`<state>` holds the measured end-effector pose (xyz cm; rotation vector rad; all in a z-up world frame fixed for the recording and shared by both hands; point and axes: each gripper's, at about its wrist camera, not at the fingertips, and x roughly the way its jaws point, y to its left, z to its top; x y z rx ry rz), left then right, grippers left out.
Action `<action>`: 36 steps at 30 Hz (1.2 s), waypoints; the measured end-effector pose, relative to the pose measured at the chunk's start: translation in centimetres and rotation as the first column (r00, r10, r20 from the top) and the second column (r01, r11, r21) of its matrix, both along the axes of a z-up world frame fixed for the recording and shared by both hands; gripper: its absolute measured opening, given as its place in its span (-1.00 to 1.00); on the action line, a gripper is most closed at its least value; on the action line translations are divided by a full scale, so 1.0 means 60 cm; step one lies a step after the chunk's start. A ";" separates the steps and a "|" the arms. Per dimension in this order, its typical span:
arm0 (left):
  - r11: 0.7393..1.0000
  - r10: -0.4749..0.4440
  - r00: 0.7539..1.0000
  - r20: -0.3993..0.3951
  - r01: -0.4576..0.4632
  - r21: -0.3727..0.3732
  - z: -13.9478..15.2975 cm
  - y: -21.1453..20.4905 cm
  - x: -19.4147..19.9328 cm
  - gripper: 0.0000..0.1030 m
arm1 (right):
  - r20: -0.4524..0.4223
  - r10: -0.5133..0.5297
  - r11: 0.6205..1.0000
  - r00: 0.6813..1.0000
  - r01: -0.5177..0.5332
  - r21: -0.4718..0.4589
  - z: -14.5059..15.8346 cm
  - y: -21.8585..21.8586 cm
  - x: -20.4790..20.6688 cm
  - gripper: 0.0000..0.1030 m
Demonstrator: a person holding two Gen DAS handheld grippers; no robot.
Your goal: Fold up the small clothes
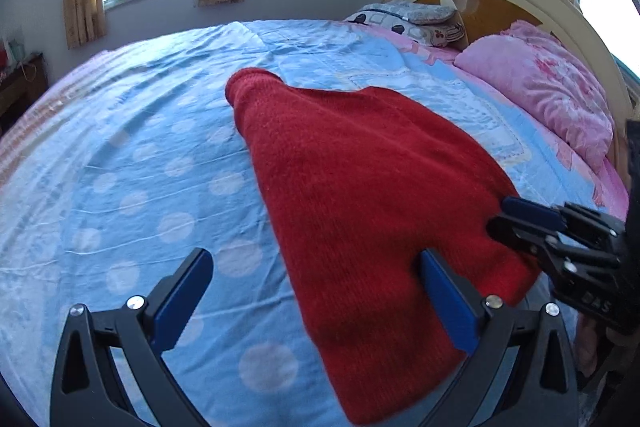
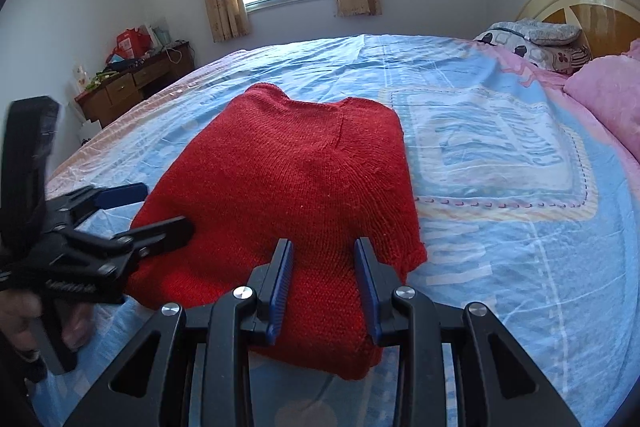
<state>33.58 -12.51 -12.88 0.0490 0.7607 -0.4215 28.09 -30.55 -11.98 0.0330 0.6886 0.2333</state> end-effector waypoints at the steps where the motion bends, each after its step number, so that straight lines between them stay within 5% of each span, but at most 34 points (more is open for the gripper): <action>1: 1.000 -0.002 1.000 -0.029 0.001 -0.026 -0.005 0.004 0.006 1.00 | 0.000 0.003 1.000 1.000 -0.003 -0.013 0.000 0.003 0.000 -0.37; 9: 0.954 0.066 0.997 -0.040 -0.075 -0.292 0.000 0.081 -0.004 1.00 | 0.005 0.023 1.000 1.000 -0.023 -0.020 -0.002 0.003 -0.003 -0.36; 13: 0.951 0.070 0.991 -0.114 -0.101 -0.293 -0.014 0.078 0.013 1.00 | 0.002 0.051 0.999 0.999 -0.051 0.011 0.023 0.000 -0.006 -0.30; 14: 0.954 0.064 0.992 -0.111 -0.093 -0.285 -0.013 0.074 0.012 1.00 | 0.011 0.043 0.997 0.999 -0.044 0.056 0.037 -0.011 -0.006 -0.24; 16: 0.960 0.048 0.993 -0.106 -0.075 -0.271 -0.013 0.064 0.012 1.00 | 0.027 0.012 0.992 1.000 -0.015 0.122 0.054 -0.035 -0.001 0.45; 18: 0.964 0.028 0.994 -0.109 -0.056 -0.260 -0.014 0.056 0.010 1.00 | 0.032 -0.047 0.981 0.998 0.040 0.191 0.066 -0.065 0.014 0.62; 27: 0.976 0.012 0.990 -0.142 -0.043 -0.212 -0.022 0.042 0.019 1.00 | -0.182 -0.065 0.889 0.981 0.140 0.435 0.013 -0.147 0.151 0.61; 36: 0.979 0.005 0.989 -0.147 -0.035 -0.200 -0.026 0.038 0.021 1.00 | -0.302 0.006 0.859 0.953 0.149 0.489 -0.047 -0.132 0.251 0.37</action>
